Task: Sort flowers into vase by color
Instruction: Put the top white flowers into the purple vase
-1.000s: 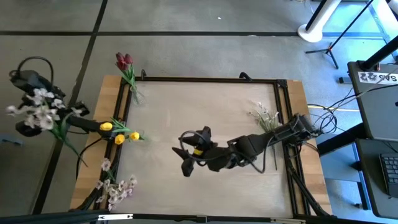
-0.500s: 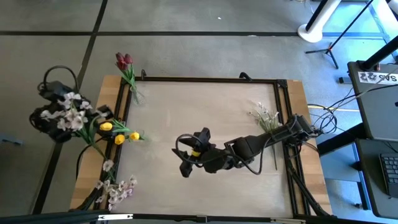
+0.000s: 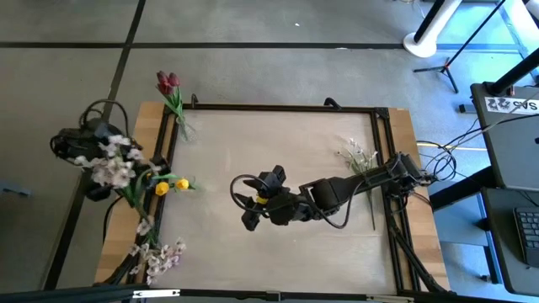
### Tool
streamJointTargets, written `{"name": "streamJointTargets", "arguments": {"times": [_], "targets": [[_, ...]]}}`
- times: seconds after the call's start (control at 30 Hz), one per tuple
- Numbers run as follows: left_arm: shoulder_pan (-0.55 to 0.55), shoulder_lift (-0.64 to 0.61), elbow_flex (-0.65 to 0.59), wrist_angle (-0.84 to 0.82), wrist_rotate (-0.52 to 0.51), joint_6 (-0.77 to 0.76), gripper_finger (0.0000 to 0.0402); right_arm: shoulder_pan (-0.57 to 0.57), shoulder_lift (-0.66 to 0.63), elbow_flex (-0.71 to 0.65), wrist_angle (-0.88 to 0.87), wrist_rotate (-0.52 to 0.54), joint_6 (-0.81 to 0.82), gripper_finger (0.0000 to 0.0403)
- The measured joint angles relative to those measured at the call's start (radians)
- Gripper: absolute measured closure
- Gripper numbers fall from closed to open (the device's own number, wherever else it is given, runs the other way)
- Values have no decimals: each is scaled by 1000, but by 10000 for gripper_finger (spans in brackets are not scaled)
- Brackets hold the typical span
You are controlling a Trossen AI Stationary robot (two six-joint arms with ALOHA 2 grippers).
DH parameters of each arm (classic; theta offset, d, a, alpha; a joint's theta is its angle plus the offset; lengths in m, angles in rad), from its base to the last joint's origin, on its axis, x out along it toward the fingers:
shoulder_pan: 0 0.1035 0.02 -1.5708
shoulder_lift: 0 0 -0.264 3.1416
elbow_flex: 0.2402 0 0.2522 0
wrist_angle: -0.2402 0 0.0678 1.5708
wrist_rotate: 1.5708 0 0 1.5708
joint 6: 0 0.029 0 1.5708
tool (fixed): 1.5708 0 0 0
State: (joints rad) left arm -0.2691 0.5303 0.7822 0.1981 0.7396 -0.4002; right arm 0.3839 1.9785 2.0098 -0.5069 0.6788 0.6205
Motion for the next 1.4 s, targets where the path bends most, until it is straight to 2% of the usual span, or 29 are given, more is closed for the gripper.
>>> {"name": "streamJointTargets", "arguments": {"times": [0.27, 0.63, 0.8, 0.93, 1.17, 1.4], "targets": [[-162, 7, 25, -3, -87, 61, 392, 0, 0, 0, -9, -10, 2, 189], [-196, -2, 248, -97, -11, 146, 392, 2, -1, 0, -12, -10, 3, 189], [-196, -2, 305, -99, 38, 148, 392, 2, -1, 0, -11, -10, 3, 189], [-196, -8, 307, -162, 75, 150, 392, 3, -1, 0, -11, -17, 27, 189], [-196, -15, 306, -448, 74, 286, 392, 3, -1, 0, -16, -93, 103, 189], [-196, -38, 202, -464, 60, 333, 392, 2, -1, 0, -38, -106, 110, 189]]}}
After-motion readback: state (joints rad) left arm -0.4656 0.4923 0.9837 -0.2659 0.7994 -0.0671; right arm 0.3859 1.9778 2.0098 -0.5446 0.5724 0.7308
